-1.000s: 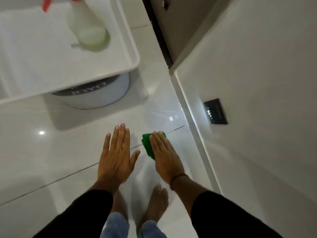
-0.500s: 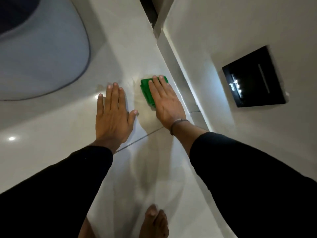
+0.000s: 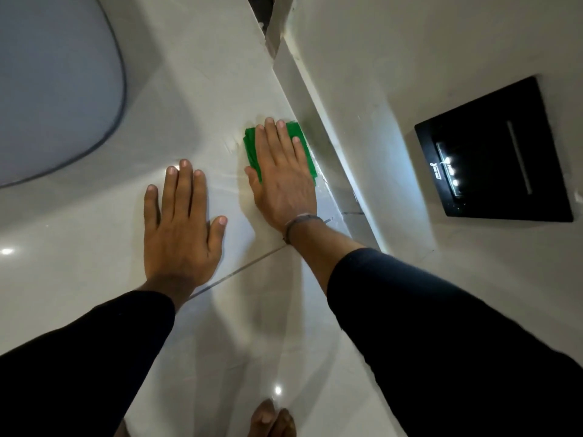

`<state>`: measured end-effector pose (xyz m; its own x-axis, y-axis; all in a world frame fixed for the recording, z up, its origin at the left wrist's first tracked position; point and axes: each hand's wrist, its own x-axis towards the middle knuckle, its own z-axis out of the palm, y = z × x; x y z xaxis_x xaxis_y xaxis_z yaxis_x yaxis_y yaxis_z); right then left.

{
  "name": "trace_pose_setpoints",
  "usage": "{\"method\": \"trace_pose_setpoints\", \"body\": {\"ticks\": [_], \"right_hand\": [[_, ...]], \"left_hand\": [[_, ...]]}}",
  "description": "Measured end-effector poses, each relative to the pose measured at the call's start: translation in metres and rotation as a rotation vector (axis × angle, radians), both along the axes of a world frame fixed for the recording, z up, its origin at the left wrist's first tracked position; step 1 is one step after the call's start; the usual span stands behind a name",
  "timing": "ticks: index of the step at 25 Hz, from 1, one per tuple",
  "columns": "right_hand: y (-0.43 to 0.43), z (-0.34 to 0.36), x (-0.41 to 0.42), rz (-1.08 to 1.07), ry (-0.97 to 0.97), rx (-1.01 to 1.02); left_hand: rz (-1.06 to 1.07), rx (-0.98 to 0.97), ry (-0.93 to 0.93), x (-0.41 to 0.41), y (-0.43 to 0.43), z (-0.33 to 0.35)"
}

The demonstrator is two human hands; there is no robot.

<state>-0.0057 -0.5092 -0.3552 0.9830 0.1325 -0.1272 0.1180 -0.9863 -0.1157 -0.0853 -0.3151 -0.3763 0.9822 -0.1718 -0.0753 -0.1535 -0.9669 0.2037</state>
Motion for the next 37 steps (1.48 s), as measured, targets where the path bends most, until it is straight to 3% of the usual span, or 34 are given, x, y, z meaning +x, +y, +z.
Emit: {"method": "trace_pose_setpoints", "body": {"ticks": [8,14,29,37], "right_hand": [[-0.003,-0.001,0.014,-0.080,-0.033,0.121],[-0.028,0.014,-0.051,-0.184,0.080,0.272],[-0.129,0.016,-0.297,-0.227,0.220,0.146],[-0.124,0.016,-0.262,-0.128,0.232,0.042]], "left_hand": [[0.001,-0.021,-0.022,0.001,0.001,0.001],[0.002,-0.034,-0.031,0.000,0.003,-0.001],[0.005,-0.041,-0.017,-0.001,0.003,-0.003],[-0.005,-0.035,-0.013,0.000,0.002,-0.002]]}}
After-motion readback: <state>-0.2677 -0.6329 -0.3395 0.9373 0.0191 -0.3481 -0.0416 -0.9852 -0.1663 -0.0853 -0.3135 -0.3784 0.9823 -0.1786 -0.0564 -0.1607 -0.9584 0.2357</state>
